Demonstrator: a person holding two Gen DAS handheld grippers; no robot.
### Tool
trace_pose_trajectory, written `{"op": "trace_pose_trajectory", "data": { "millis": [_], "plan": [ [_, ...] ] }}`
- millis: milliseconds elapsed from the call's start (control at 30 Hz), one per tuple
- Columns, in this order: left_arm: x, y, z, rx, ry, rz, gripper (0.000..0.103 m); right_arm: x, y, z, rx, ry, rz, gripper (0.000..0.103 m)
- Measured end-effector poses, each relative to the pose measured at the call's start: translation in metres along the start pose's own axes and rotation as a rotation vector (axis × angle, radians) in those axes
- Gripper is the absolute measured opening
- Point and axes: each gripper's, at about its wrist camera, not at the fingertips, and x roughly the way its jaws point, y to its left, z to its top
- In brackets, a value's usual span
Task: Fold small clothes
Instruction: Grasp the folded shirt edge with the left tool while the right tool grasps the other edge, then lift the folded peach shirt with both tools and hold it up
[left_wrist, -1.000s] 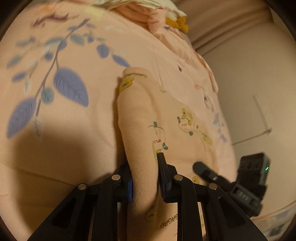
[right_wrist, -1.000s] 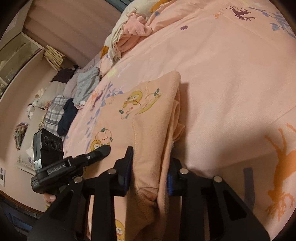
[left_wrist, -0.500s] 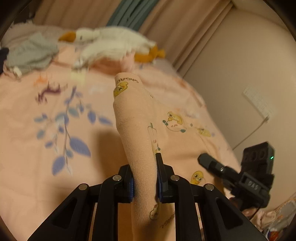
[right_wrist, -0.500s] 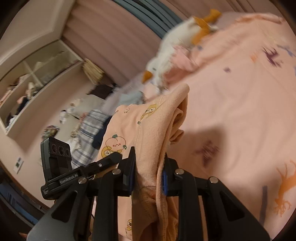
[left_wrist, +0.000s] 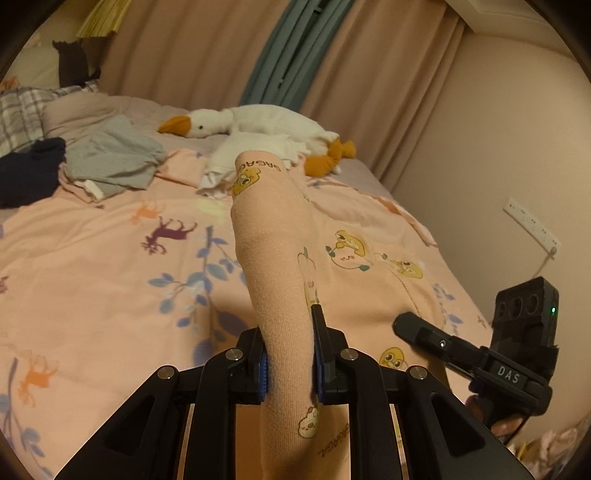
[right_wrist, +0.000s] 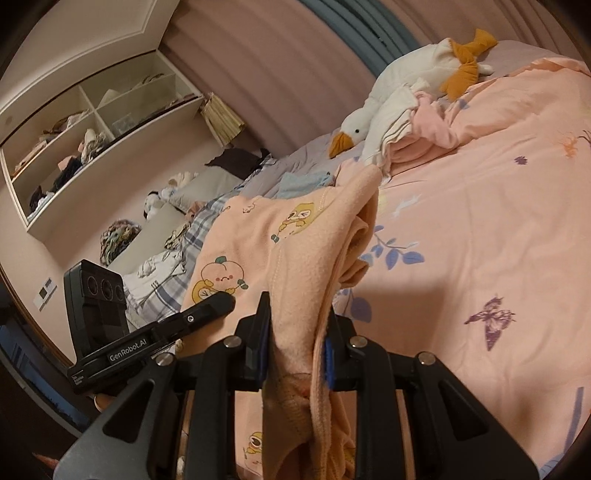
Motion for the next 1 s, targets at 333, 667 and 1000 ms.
{"op": "trace_pose_trajectory", "data": {
  "millis": [333,667,1000],
  "plan": [
    [-0.017,0.02,0.001,-0.02,-0.037,0.033,0.016,0.03,0.013,0.005,-0.044,0.044,0.023,0.024],
    [-0.017,0.04,0.003,-0.056,-0.027,0.074,0.016,0.054,0.026,0.002,-0.083,0.095,0.019,0.024],
    [-0.018,0.045,0.001,-0.053,-0.028,0.106,0.016,0.065,0.038,0.0,-0.133,0.114,-0.017,0.024]
  ]
}}
